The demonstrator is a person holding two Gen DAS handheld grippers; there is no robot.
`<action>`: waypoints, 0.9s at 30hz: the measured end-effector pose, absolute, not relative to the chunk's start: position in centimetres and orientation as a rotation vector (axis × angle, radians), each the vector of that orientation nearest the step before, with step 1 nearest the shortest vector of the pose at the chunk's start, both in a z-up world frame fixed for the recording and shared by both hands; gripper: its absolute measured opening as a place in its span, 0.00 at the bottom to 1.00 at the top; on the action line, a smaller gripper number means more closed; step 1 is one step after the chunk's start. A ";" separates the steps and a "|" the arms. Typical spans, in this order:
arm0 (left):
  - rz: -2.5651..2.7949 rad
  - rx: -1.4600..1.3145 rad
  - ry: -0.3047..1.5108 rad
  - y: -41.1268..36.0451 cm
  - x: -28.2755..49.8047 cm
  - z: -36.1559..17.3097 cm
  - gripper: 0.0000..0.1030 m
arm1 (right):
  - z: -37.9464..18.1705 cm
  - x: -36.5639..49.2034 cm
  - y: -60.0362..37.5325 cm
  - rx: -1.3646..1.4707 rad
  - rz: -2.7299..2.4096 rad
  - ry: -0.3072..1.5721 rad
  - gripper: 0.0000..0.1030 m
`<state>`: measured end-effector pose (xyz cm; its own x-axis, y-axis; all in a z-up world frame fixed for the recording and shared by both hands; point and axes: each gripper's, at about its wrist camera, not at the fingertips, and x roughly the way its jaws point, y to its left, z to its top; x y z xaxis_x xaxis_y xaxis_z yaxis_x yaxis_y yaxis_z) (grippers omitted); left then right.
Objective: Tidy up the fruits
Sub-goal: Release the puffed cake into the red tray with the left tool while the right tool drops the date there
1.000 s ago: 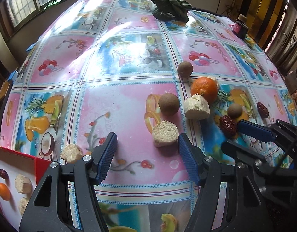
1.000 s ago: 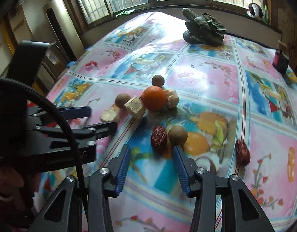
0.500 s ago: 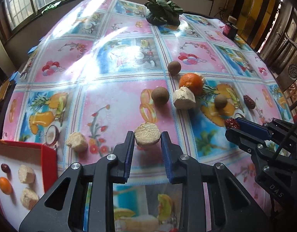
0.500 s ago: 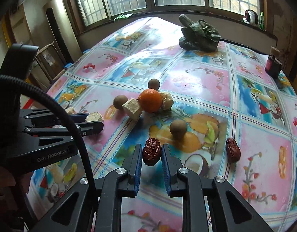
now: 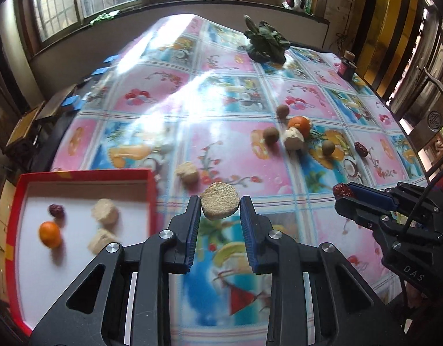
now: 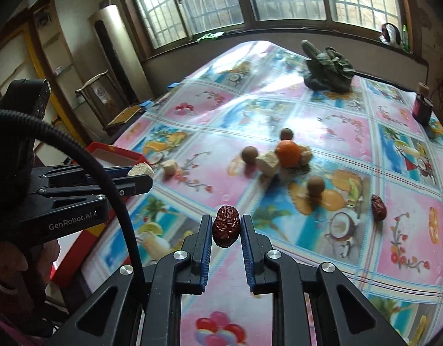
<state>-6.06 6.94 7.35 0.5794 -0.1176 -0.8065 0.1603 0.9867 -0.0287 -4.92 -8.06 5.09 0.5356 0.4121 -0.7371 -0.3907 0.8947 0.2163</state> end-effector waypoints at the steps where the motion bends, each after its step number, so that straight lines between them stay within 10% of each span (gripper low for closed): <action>1: -0.148 0.044 0.931 7.7 -6.4 7.6 0.26 | 5.3 -5.2 -7.6 0.024 0.487 0.881 0.18; 27: 0.088 -0.050 0.953 21.7 -10.6 5.4 0.26 | 6.4 -6.6 10.1 -0.100 0.802 0.896 0.18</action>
